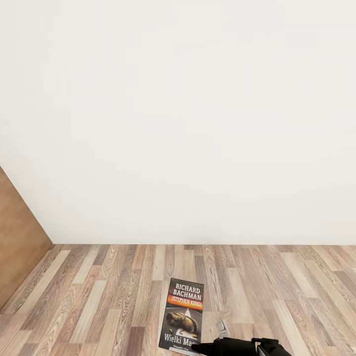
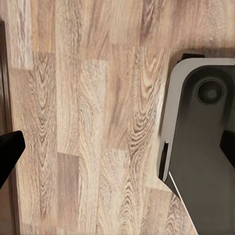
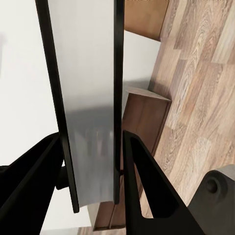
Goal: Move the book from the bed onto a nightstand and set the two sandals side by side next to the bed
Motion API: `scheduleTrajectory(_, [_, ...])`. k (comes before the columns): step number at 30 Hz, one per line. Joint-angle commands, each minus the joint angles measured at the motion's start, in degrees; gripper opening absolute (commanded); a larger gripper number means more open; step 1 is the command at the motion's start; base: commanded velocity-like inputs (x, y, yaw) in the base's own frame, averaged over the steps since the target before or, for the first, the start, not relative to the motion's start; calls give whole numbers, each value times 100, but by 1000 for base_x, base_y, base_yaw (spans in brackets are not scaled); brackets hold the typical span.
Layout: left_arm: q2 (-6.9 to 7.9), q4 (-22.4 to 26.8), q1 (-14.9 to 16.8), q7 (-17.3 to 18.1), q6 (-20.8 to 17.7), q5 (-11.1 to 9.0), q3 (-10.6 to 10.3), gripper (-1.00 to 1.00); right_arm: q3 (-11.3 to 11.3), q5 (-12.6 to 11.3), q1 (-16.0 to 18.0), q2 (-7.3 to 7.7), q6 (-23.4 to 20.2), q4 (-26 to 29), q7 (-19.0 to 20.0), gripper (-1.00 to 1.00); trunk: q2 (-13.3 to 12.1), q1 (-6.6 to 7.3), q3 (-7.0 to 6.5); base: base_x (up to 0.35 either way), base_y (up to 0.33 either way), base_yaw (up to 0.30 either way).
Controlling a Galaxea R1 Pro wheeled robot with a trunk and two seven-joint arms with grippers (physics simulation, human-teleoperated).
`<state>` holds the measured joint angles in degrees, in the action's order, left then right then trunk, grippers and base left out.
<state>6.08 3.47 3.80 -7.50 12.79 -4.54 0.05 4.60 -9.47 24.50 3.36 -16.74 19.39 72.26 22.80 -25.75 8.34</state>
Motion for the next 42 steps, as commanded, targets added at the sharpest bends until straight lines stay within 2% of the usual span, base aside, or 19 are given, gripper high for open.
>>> scheduleTrajectory(1, [-1,-4,5,3,22,-47,-7,100,47,-61,4,5,-55,4,-1,-100,11,-3,12,0,0,-64])
scheduleTrajectory(20, [-48,-4,6,3,22,-47,-13,100,43,-60,-4,0,-49,-3,-2,-100,11,-3,12,7,2,-35])
scheduleTrajectory(42, [-55,-3,6,3,22,-47,-7,100,44,-56,-7,-2,-47,-5,-6,-100,11,-3,12,236,78,-1])
